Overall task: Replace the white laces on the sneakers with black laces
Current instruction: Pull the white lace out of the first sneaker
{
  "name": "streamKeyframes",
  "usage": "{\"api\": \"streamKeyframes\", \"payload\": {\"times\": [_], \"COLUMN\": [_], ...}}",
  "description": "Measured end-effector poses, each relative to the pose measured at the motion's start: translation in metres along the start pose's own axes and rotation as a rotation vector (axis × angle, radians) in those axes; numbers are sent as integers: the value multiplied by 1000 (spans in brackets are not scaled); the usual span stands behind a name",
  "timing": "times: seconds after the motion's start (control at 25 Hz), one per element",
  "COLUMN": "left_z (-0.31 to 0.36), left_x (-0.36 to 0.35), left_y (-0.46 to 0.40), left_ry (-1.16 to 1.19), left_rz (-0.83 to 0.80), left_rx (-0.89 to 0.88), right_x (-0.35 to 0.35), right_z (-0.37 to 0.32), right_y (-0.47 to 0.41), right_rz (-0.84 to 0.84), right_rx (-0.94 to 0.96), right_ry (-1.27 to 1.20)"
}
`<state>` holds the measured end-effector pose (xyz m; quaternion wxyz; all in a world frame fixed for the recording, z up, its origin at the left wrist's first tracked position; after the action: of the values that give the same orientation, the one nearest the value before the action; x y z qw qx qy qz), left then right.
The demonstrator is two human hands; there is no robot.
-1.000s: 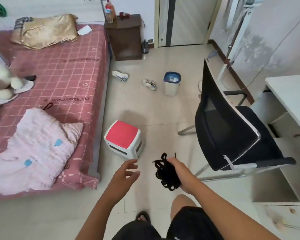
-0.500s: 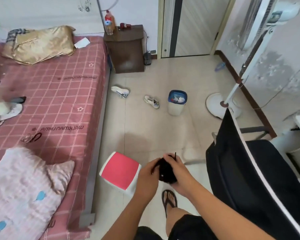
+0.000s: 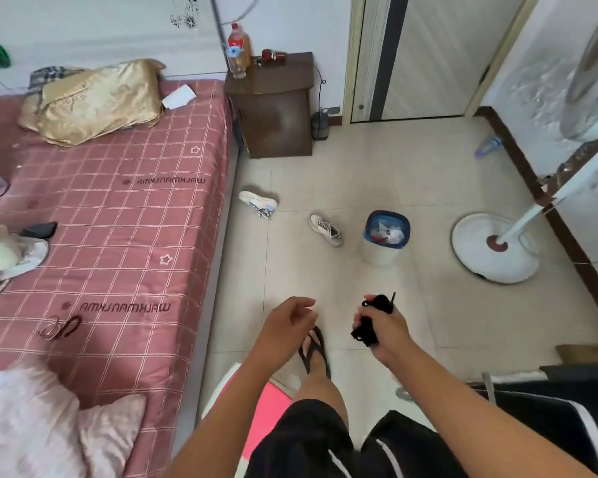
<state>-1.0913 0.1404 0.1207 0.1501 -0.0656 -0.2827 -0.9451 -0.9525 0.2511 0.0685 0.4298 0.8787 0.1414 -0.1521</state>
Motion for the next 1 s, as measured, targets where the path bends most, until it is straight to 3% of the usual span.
{"api": "streamKeyframes", "payload": {"times": [0.28,0.44,0.6,0.8,1.0], "left_z": [42,68,77,29,-85], "left_x": [109,146,174,189,207], "left_y": [-163,-249,-336,-478,-657], "left_ry": [-107,-144,-136,-89,-153], "left_rz": [-116,-145,-69,-23,-46], "left_rx": [36,53,95,154,243], "right_x": [-26,-62,-99,-128,-140], "right_z": [-91,-121,-145,-128,-76], "right_y": [-118,-184,-282,-452,-634], "right_rz": [154,171,167,70,-55], "right_rx": [-104,-99,-116,-197,-228], "right_ry": [378,414,417,514,596]}}
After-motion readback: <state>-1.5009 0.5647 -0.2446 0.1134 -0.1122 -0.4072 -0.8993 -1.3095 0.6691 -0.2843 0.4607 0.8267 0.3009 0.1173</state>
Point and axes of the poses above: each hand's wrist, its own y-axis away from the middle knuckle, its own x-axis out of the back of the hand, z = x × y, the point moved 2 cm from there along -y, towards the middle knuckle, and after that the axes turned 9 degrees about -z, right-handed, at the moved point
